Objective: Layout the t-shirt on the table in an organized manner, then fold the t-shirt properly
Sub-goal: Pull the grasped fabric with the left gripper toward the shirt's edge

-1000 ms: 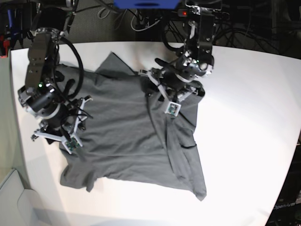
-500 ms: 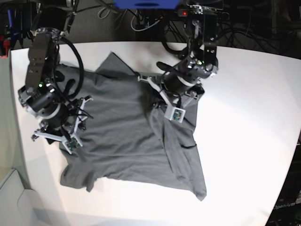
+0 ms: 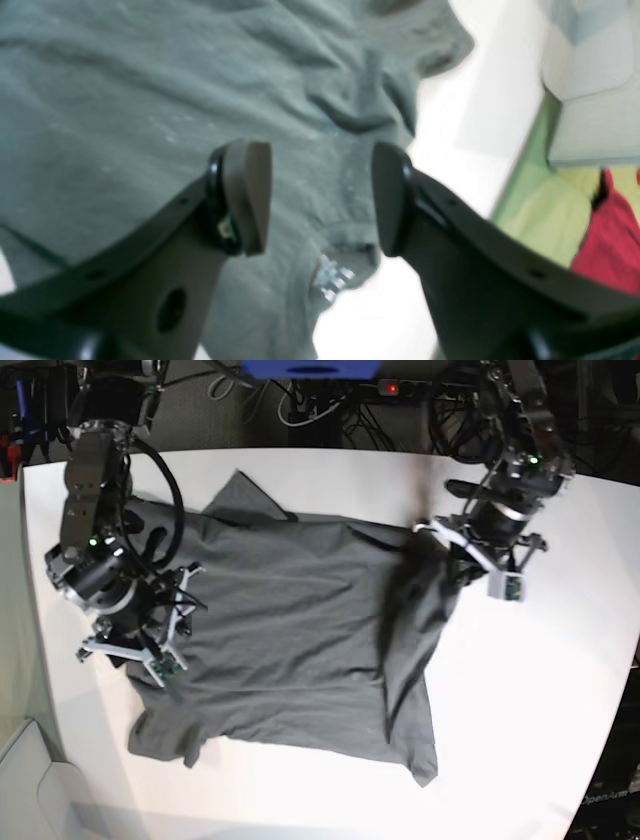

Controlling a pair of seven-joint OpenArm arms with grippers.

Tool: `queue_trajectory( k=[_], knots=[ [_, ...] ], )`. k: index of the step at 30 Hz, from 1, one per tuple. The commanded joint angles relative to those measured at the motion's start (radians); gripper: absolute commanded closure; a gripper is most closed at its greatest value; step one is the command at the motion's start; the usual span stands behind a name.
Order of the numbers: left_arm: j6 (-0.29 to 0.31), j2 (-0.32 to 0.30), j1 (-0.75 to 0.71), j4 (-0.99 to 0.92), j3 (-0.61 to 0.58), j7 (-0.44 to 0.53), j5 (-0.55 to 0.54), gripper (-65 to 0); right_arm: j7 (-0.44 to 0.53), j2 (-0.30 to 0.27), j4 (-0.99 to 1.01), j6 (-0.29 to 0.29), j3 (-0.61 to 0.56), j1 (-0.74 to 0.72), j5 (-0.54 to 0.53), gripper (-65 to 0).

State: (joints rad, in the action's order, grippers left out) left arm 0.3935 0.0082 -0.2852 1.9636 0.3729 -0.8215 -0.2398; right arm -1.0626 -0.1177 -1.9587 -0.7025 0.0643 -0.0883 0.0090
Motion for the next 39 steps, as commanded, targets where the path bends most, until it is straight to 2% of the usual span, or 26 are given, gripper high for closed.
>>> queue_trajectory(
  k=[1, 7, 10, 12, 17, 21, 27, 29, 34, 39],
  knots=[
    [0.002, -0.021, -0.007, 0.027, 0.031, 0.018, -0.014, -0.2, 0.022, -0.001, -0.015, 0.004, -0.005, -0.017, -0.008, -33.0],
    [0.009, -0.142, -0.022, 0.027, 0.205, 0.02, -0.005, -0.2, 0.026, 0.025, -0.014, 0.004, -0.053, -0.014, -0.008, -33.0],
    [0.005, -0.208, -0.019, 0.023, 0.248, 0.02, -0.002, -0.2, 0.026, 0.034, -0.014, 0.004, -0.082, -0.014, -0.008, -33.0],
    [0.005, -0.231, -0.021, 0.02, 0.26, 0.02, 0.036, -0.1, 0.026, 0.04, -0.014, 0.004, -0.094, -0.014, -0.008, -33.0],
    [0.009, -0.227, -0.019, -0.05, 0.266, 0.02, 0.221, -0.1, 0.023, 0.054, -0.014, 0.004, -0.099, -0.012, -0.008, -33.0],
    [0.009, -0.188, -0.021, -0.135, 0.248, 0.029, 0.32, -0.1, 0.022, 0.054, -0.014, 0.004, -0.099, -0.011, -0.008, -33.0],
    [0.011, -0.175, -0.033, -0.178, 0.225, 0.02, 0.391, -0.9, 0.022, 0.054, -0.014, 0.004, -0.099, -0.011, -0.008, -33.0],
    [0.011, -0.175, -0.047, -0.174, 0.226, 0.02, 0.389, -6.3, 0.022, 0.054, -0.014, 0.004, -0.099, -0.011, -0.008, -33.0],
    [0.011, -0.175, -0.053, -0.169, 0.229, 0.02, 0.388, -33.0, 0.026, 0.054, -0.014, 0.004, -0.099, -0.005, -0.008, -33.0],
    [0.011, -0.175, -0.058, -0.146, 0.229, 0.018, 0.389, -48.9, 0.028, 0.052, -0.014, 0.004, -0.099, 0.003, -0.008, -33.0]
  ],
)
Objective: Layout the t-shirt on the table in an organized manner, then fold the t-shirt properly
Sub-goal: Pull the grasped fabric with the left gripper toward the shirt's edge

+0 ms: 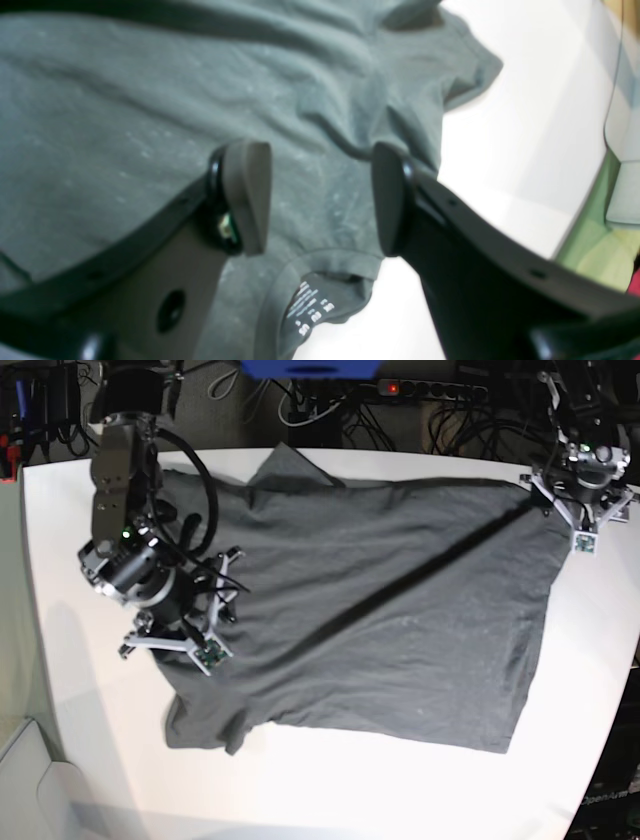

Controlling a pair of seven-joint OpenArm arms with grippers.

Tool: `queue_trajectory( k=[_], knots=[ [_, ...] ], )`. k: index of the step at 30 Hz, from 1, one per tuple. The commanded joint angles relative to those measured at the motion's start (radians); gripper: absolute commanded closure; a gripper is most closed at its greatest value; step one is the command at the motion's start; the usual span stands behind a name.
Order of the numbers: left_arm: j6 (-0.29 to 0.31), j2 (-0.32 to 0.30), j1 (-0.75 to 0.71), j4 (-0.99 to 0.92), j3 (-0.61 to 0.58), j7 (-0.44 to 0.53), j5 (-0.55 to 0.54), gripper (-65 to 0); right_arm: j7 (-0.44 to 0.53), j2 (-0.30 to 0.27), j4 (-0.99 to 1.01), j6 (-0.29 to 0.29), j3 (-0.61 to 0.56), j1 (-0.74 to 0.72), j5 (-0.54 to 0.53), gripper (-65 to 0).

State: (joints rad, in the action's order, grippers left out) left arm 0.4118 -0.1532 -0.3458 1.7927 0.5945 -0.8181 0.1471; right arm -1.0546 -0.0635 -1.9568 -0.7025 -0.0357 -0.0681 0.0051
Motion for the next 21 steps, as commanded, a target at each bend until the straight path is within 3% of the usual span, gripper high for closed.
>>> queue_trajectory(
  k=[1, 6, 21],
  knots=[
    [-0.008, -0.018, -0.009, 0.039, 0.008, 0.015, 0.003, -52.4, 0.02, -0.002, -0.016, 0.004, 0.001, -0.017, -0.004, -33.0],
    [-0.014, -0.023, -0.016, 0.075, 0.008, 0.015, 0.004, -63.7, 0.02, -0.002, -0.016, 0.004, 0.003, -0.017, -0.004, -33.0],
    [-0.015, 0.008, 0.061, -0.17, 0.035, 0.027, 0.001, -64.0, 0.02, -0.002, -0.016, 0.004, 0.003, -0.003, -0.004, -32.9]
  ],
)
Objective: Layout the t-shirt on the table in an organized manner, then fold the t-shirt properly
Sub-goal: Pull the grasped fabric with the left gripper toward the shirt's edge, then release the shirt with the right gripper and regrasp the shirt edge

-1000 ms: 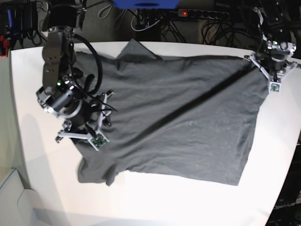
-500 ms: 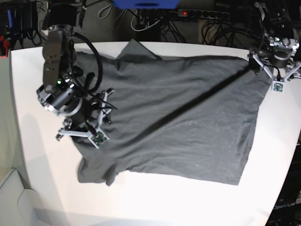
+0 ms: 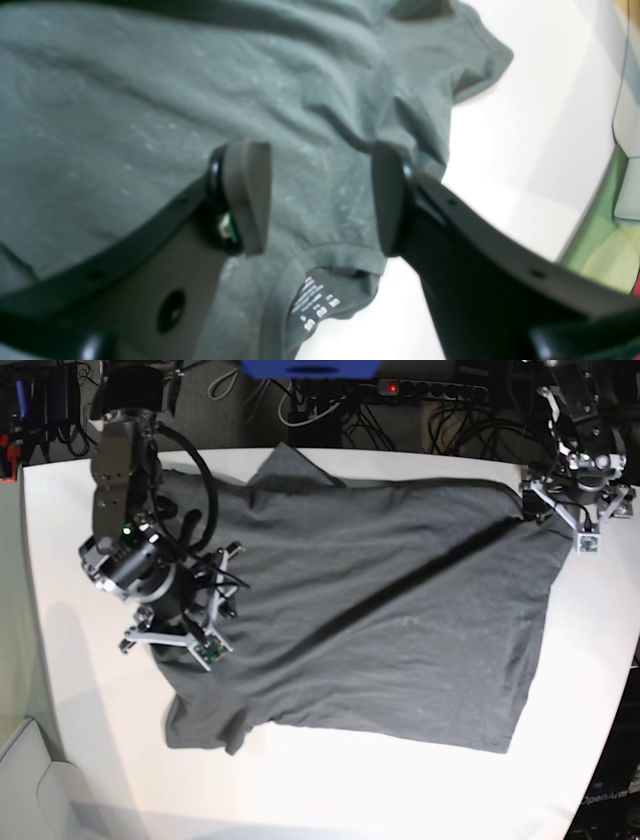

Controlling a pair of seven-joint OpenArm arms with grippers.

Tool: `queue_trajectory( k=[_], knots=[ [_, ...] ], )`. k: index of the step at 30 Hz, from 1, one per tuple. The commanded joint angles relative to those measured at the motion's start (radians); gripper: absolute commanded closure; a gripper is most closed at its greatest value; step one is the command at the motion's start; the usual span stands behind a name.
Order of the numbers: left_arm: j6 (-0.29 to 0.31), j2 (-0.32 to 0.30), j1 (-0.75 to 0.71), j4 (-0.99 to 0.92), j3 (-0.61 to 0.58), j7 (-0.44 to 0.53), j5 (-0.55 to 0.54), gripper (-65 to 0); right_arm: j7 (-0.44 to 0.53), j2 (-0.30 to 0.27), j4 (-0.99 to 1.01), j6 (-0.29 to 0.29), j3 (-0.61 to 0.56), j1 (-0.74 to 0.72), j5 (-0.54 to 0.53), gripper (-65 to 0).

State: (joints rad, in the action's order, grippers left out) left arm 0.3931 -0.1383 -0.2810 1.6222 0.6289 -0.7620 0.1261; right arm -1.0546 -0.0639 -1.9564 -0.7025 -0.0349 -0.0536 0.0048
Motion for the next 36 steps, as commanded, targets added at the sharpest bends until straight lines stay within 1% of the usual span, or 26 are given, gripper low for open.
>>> queue_trajectory(
  k=[1, 4, 5, 6, 8, 12, 13, 14, 15, 16, 17, 19, 21, 22, 24, 28, 31, 33, 36],
  knots=[
    [0.008, -0.005, 0.001, -0.012, -0.001, -0.029, 0.022, -64.0, 0.018, -0.001, -0.016, 0.004, 0.002, -0.018, -0.004, -32.9],
    [0.011, 0.015, 0.004, -0.02, -0.005, -0.029, 0.017, -63.1, 0.018, -0.001, -0.016, 0.004, 0.002, -0.018, -0.004, -32.9],
    [0.011, 0.024, 0.004, -0.018, -0.007, -0.029, 0.017, -60.9, 0.018, -0.001, -0.016, 0.004, 0.002, -0.018, -0.004, -32.9],
    [0.011, 0.032, 0.006, -0.017, -0.007, -0.029, 0.017, -56.9, 0.018, -0.001, -0.016, 0.004, 0.002, -0.018, -0.004, -32.9],
    [0.011, 0.044, 0.006, 0.0, -0.007, -0.029, 0.017, -45.4, 0.017, -0.001, -0.016, 0.004, 0.002, -0.018, -0.004, -32.9],
    [0.007, 0.056, 0.006, 0.039, -0.007, -0.029, 0.024, -11.1, 0.015, -0.001, -0.018, 0.004, 0.002, -0.018, -0.004, -32.9],
    [0.005, 0.056, 0.006, 0.046, -0.007, -0.029, 0.024, -3.9, 0.015, -0.001, -0.018, 0.004, 0.002, -0.018, -0.004, -32.9],
    [0.004, 0.055, 0.006, 0.057, -0.007, -0.029, 0.024, 0.0, 0.017, -0.001, -0.018, 0.004, 0.002, -0.018, -0.004, -32.9],
    [0.004, 0.052, 0.006, 0.068, -0.007, -0.029, 0.025, 0.0, 0.017, -0.001, -0.018, 0.004, 0.002, -0.018, -0.004, -32.9],
    [0.004, 0.05, 0.004, 0.082, -0.007, -0.029, 0.025, -2.2, 0.017, -0.001, -0.018, 0.004, 0.002, -0.018, -0.004, -32.9],
    [0.004, 0.05, 0.001, 0.102, -0.007, -0.029, 0.025, -2.7, 0.015, -0.001, -0.018, 0.004, 0.002, -0.018, -0.004, -32.9],
    [0.004, 0.05, -0.002, 0.158, -0.007, -0.03, 0.034, -0.4, 0.017, -0.001, -0.018, 0.004, 0.002, -0.018, -0.004, -32.9],
    [0.007, 0.056, -0.004, 0.218, -0.025, -0.03, 0.103, -0.3, 0.017, 0.0, -0.018, 0.004, 0.0, -0.018, -0.004, -32.9],
    [0.004, 0.056, -0.004, 0.24, -0.057, -0.03, 0.151, -0.4, 0.017, 0.0, -0.018, 0.004, 0.0, -0.018, -0.004, -32.9],
    [0.004, 0.056, -0.004, 0.273, -0.14, -0.029, 0.263, -0.4, 0.018, 0.0, -0.018, 0.004, 0.0, -0.018, -0.004, -32.9],
    [0.004, 0.058, -0.004, 0.254, -0.307, -0.029, 0.455, -0.4, 0.018, 0.0, -0.018, 0.004, 0.0, -0.018, -0.004, -32.9],
    [0.004, 0.064, -0.004, 0.22, -0.392, -0.032, 0.525, -0.8, 0.018, 0.0, -0.018, 0.004, 0.0, -0.018, -0.004, -32.9],
    [0.004, 0.079, -0.004, 0.212, -0.398, -0.03, 0.55, -0.9, 0.017, 0.0, -0.019, 0.004, 0.0, -0.018, -0.004, -32.9],
    [0.004, 0.075, -0.007, 0.211, -0.396, -0.032, 0.591, -1.0, 0.017, -0.001, -0.019, 0.004, 0.0, -0.018, -0.004, -32.9]
  ],
)
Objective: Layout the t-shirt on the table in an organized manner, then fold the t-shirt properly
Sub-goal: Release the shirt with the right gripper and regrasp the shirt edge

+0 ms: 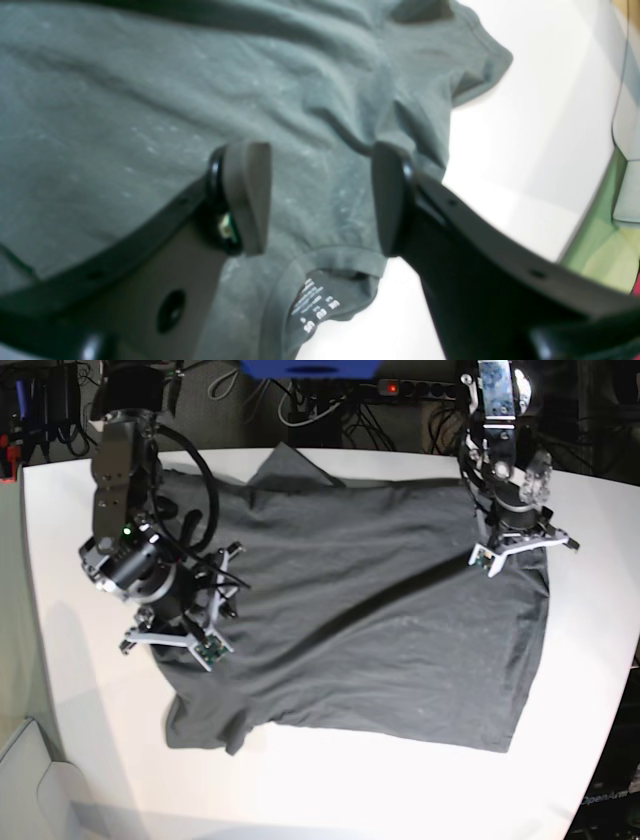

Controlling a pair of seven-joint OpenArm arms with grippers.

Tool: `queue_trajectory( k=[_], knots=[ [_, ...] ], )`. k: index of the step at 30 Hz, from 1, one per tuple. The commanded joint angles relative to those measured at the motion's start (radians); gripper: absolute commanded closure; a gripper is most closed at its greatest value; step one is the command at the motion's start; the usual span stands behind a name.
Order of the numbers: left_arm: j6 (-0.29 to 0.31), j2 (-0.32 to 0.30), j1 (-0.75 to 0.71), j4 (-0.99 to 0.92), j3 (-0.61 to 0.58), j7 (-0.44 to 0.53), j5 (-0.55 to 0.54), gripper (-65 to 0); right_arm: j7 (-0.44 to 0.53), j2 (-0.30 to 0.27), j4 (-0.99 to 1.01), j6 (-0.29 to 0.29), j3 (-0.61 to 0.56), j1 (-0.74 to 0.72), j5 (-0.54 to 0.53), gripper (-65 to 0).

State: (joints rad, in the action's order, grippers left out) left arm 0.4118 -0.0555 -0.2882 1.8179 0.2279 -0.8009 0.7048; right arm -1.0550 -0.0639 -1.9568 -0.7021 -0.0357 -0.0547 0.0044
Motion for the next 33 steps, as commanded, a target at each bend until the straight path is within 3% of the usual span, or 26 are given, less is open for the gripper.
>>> queue_trajectory(
  k=[1, 6, 8, 13, 18, 22, 27, 30, 33],
  knots=[
    [-0.015, -0.01, -0.012, 0.015, 0.005, 0.007, 0.022, -1.0, 0.019, -0.001, -0.019, 0.004, 0.001, -0.017, -0.004, -32.9],
    [-0.008, -0.05, -0.058, 0.013, 0.005, -0.001, 0.048, -3.6, 0.02, -0.003, -0.019, 0.004, 0.001, -0.017, -0.004, -32.9],
    [-0.008, -0.062, -0.078, -0.01, 0.005, -0.001, 0.048, -11.2, 0.02, -0.003, -0.019, 0.004, 0.001, -0.018, -0.004, -32.9],
    [-0.008, -0.102, -0.145, -0.03, -0.005, 0.008, 0.048, -37.8, 0.02, -0.003, -0.019, 0.004, 0.001, -0.023, -0.004, -32.9],
    [-0.008, -0.149, -0.177, -0.025, 0.005, -0.002, 0.079, -53.4, 0.02, -0.003, -0.019, 0.004, 0.001, -0.023, -0.004, -32.9],
    [-0.008, -0.169, -0.19, -0.022, 0.057, -0.001, 0.105, -56.8, 0.02, -0.003, -0.019, 0.004, 0.001, -0.021, -0.004, -32.9],
    [-0.001, -0.175, -0.196, 0.09, 0.169, 0.008, 0.016, -56.8, 0.02, -0.003, -0.022, 0.004, 0.004, -0.02, -0.004, -32.8],
    [0.101, -0.168, -0.194, 0.176, 0.224, -0.002, -0.044, -56.8, 0.02, -0.001, -0.026, 0.004, 0.004, -0.02, -0.004, -29.2],
    [0.223, -0.143, -0.185, 0.188, 0.273, -0.002, -0.055, -56.8, 0.014, 0.029, -0.022, 0.004, 0.003, -0.024, -0.004, -17.4]
  ],
)
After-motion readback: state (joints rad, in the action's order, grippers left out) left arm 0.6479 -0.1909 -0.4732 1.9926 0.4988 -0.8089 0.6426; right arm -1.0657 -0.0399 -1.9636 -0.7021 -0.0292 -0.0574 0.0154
